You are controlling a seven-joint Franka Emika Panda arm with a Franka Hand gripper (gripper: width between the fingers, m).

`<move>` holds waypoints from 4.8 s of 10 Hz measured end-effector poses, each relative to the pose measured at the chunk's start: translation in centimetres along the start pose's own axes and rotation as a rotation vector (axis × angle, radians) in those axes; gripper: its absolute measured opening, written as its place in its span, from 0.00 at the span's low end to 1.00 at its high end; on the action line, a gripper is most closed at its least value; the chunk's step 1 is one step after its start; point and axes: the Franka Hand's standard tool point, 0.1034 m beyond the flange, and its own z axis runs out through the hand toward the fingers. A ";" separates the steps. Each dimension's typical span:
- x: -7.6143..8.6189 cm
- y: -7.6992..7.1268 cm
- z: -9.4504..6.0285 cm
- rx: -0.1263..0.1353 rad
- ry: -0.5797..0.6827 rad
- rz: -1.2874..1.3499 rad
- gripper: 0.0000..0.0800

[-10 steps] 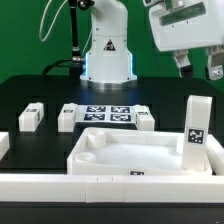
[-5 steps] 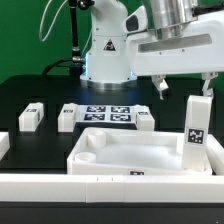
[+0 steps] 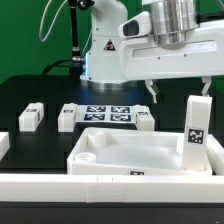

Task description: Assemble desk

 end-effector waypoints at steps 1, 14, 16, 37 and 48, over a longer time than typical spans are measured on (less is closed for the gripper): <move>-1.0 1.6 1.0 -0.027 -0.045 -0.096 0.81; -5.2 8.1 4.1 -0.149 -0.747 -0.146 0.81; -5.3 8.4 4.6 -0.156 -0.853 -0.128 0.81; -0.5 7.8 -0.5 -0.092 -0.853 0.020 0.36; 7.7 6.6 -7.3 0.046 0.025 0.034 0.36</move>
Offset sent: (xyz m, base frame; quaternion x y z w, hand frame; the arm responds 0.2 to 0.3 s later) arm -0.0348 -0.0285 -0.0264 -0.0026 0.0457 -0.2030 0.9781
